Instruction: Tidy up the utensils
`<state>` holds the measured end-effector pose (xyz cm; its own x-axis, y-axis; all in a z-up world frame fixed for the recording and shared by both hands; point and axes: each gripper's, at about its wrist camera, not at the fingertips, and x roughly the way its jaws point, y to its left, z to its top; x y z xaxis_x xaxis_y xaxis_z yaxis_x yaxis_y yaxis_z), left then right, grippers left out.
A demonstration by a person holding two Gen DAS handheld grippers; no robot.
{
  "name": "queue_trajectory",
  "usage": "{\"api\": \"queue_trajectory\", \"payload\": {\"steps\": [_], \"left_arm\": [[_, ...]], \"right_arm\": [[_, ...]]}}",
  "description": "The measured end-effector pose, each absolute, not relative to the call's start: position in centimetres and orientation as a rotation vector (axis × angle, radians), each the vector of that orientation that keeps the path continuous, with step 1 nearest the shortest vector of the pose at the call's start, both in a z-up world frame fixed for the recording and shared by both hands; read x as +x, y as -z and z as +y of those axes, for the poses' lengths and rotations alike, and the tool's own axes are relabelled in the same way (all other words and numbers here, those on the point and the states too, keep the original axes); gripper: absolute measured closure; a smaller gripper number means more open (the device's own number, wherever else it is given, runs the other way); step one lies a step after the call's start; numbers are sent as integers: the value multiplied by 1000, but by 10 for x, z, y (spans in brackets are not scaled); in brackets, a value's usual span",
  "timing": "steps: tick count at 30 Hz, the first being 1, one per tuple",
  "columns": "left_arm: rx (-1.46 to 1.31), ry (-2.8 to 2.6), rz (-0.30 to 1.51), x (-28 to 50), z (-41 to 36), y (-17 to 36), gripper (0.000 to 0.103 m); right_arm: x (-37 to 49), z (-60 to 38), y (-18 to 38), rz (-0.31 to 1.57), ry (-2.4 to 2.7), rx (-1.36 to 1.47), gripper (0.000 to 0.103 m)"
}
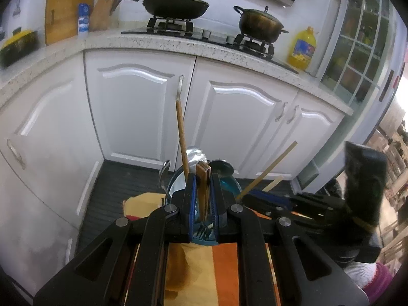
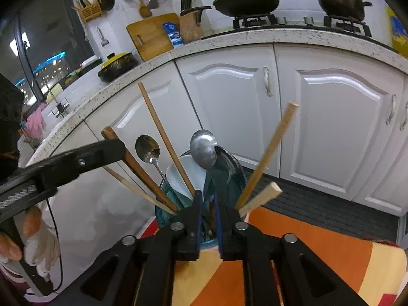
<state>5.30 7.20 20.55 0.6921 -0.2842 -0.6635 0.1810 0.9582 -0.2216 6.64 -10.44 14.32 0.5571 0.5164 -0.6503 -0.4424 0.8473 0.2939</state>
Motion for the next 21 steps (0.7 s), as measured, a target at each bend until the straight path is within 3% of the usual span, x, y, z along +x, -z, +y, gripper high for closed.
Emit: {"api": "queue_trajectory", "payload": {"steps": [2, 7, 21], "left_arm": [[-147, 255, 781, 54, 73, -201, 90], [-179, 247, 771, 49, 78, -199, 62], [-113, 163, 700, 13, 73, -204, 58]], "right_arm": [[63, -108, -145, 793, -569, 106, 85], [54, -117, -149, 789, -556, 129, 82], [25, -112, -157, 750, -510, 147, 74]]}}
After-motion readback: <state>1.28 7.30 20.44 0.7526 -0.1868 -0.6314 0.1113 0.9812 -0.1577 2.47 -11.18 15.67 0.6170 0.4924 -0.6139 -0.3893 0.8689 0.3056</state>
